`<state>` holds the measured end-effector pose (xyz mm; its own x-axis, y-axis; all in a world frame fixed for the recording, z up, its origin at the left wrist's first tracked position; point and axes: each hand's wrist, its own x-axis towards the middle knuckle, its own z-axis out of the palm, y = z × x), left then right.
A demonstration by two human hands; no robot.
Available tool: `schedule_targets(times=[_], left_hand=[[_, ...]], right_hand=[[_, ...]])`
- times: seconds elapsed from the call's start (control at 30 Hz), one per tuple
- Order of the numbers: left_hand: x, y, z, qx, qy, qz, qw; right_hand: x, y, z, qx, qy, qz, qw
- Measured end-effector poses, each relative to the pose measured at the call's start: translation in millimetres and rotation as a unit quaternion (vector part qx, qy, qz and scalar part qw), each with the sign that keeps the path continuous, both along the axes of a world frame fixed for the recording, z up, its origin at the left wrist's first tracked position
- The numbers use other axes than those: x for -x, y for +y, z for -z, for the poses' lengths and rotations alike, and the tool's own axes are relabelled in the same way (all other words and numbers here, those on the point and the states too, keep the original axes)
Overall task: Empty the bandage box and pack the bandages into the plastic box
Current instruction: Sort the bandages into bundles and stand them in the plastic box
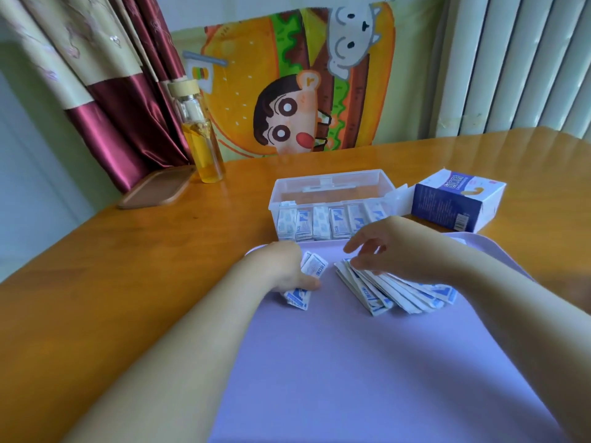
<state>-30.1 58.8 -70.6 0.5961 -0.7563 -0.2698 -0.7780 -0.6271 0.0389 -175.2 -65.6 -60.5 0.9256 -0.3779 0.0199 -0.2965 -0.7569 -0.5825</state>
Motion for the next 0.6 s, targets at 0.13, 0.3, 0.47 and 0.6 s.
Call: schedule_targets(times=[0.13,0.3,0.47,0.6], left_hand=[[-1.2,7.5,2.8,0.136,0.139,-0.012,0.981],[31.3,0.2,0.6,0.298,0.399,-0.036,0.866],[47.9,-2.9,9.2,0.32,0.474,0.003,0.82],[43.8,2.5,9.2,0.305,0.587,-0.039,0.749]], right_hand=[[0.1,-5.4,11.1,-0.153,-0.125,0.024,0.98],[-1.5,-2.1,15.8,-0.218,-0.152,0.021,0.964],[0.5,-7.7,16.4,-0.221,-0.152,0.026,0.963],[1.8,-10.5,15.1,-0.253,-0.175,0.022,0.951]])
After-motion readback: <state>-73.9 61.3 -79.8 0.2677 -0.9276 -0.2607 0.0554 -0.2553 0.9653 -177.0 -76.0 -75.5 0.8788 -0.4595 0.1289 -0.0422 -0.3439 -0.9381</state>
